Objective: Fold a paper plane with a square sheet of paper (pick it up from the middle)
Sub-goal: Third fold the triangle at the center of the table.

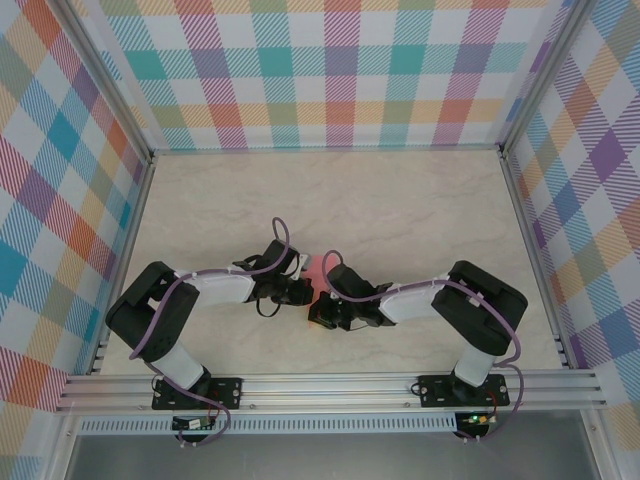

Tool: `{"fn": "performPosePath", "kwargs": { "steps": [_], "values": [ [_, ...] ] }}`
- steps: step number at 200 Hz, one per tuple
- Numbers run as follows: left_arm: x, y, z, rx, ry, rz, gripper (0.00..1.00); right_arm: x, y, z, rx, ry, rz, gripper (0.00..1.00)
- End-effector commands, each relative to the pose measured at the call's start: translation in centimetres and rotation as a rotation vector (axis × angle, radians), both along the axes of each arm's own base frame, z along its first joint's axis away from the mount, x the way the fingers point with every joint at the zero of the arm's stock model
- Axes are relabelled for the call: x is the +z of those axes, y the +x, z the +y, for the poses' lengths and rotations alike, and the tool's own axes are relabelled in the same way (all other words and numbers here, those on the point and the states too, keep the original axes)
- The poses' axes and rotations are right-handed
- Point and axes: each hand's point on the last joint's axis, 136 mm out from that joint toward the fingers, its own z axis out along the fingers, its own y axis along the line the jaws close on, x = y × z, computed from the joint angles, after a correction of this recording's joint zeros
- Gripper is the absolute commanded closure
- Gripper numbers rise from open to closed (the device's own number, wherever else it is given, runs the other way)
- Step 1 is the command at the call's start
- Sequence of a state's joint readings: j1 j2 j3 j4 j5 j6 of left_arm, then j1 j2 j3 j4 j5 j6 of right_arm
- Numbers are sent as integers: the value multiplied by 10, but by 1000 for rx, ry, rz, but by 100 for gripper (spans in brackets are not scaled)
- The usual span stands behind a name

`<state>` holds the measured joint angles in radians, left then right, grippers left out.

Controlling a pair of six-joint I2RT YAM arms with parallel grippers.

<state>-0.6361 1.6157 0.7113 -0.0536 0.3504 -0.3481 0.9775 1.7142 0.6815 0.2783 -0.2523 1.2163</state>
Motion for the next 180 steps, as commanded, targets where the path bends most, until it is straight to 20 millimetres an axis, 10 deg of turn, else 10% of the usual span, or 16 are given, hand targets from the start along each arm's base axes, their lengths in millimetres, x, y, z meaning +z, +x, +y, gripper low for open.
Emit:
{"fn": "performPosePath", "kwargs": {
  "steps": [1, 86, 180],
  "values": [
    [-25, -16, 20, 8, 99, 92, 97, 5, -2, 7, 18, 28, -14, 93],
    [-25, -16, 20, 7, 102, 93, 97, -33, -14, -5, 10, -89, 76, 95],
    [-25, -18, 23, -2, 120, 90, 97, 28, 33, -34, -84, 7, -100, 92]
  ]
}}
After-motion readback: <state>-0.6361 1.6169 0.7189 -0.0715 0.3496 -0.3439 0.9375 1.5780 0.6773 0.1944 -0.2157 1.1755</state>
